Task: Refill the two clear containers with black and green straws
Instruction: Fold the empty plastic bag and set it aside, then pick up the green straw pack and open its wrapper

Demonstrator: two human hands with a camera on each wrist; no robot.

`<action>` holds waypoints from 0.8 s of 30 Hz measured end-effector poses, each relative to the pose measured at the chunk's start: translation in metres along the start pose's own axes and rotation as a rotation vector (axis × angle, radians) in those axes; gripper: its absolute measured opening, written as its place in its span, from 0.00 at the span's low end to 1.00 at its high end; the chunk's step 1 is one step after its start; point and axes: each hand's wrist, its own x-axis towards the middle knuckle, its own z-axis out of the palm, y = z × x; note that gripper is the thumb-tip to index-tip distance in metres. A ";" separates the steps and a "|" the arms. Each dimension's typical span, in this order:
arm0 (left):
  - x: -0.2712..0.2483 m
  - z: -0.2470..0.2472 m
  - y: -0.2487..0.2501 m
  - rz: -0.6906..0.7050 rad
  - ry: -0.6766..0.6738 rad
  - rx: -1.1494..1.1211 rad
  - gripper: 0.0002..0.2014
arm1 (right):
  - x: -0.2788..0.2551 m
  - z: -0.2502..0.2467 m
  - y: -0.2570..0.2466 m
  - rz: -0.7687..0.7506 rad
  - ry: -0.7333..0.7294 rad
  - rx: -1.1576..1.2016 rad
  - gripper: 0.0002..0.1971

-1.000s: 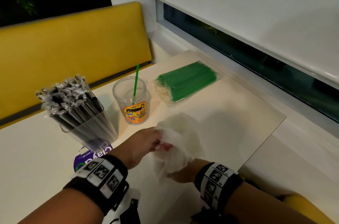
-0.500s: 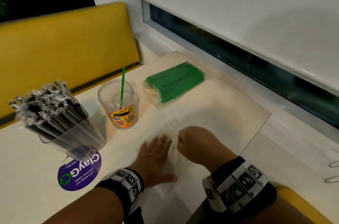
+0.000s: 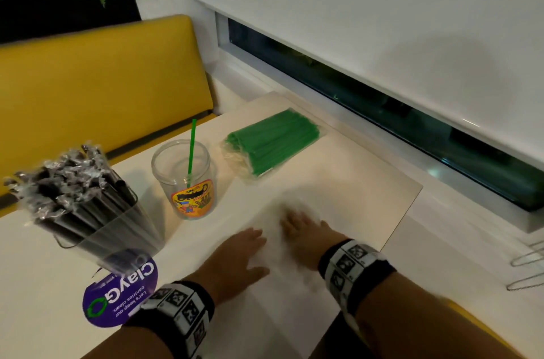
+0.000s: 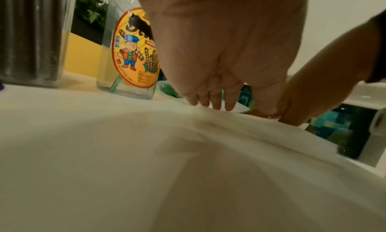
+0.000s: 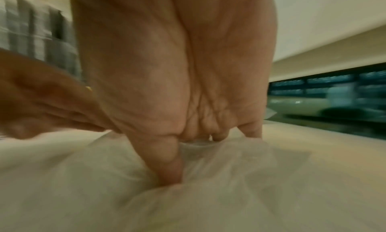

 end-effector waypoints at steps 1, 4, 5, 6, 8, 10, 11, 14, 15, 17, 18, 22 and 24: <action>0.000 -0.002 0.000 -0.009 0.063 -0.016 0.52 | 0.005 -0.007 0.018 0.061 0.019 -0.018 0.30; 0.006 -0.009 0.003 -0.129 0.211 -0.129 0.34 | 0.015 -0.029 0.081 0.238 0.071 -0.100 0.27; 0.010 -0.012 0.001 -0.169 0.246 -0.169 0.28 | 0.017 -0.035 0.101 0.293 0.077 -0.115 0.27; 0.014 -0.014 0.001 -0.220 0.268 -0.212 0.25 | 0.019 -0.041 0.119 0.331 0.082 -0.132 0.29; 0.026 -0.019 -0.001 -0.312 0.305 -0.314 0.25 | 0.020 -0.054 0.142 0.355 0.084 -0.170 0.31; 0.041 -0.023 -0.005 -0.363 0.333 -0.401 0.26 | 0.014 -0.073 0.146 0.355 0.081 -0.126 0.30; 0.051 -0.026 -0.005 -0.366 0.341 -0.432 0.27 | 0.010 -0.086 0.143 0.345 0.077 -0.099 0.27; 0.085 -0.037 0.001 -0.434 0.343 -0.557 0.26 | 0.003 -0.129 0.132 0.201 0.180 -0.163 0.23; 0.097 -0.042 0.004 -0.461 0.343 -0.591 0.25 | 0.002 -0.142 0.125 0.142 0.213 -0.138 0.24; 0.120 -0.051 0.011 -0.493 0.320 -0.588 0.24 | 0.015 -0.156 0.107 0.032 0.287 0.093 0.26; 0.131 -0.054 0.013 -0.500 0.314 -0.585 0.24 | 0.023 -0.162 0.093 -0.005 0.310 0.283 0.26; 0.158 -0.059 0.020 -0.499 0.337 -0.553 0.23 | 0.073 -0.157 0.052 0.208 0.280 1.113 0.23; 0.163 -0.060 0.019 -0.549 0.348 -0.478 0.20 | 0.101 -0.143 0.044 0.250 0.211 1.139 0.23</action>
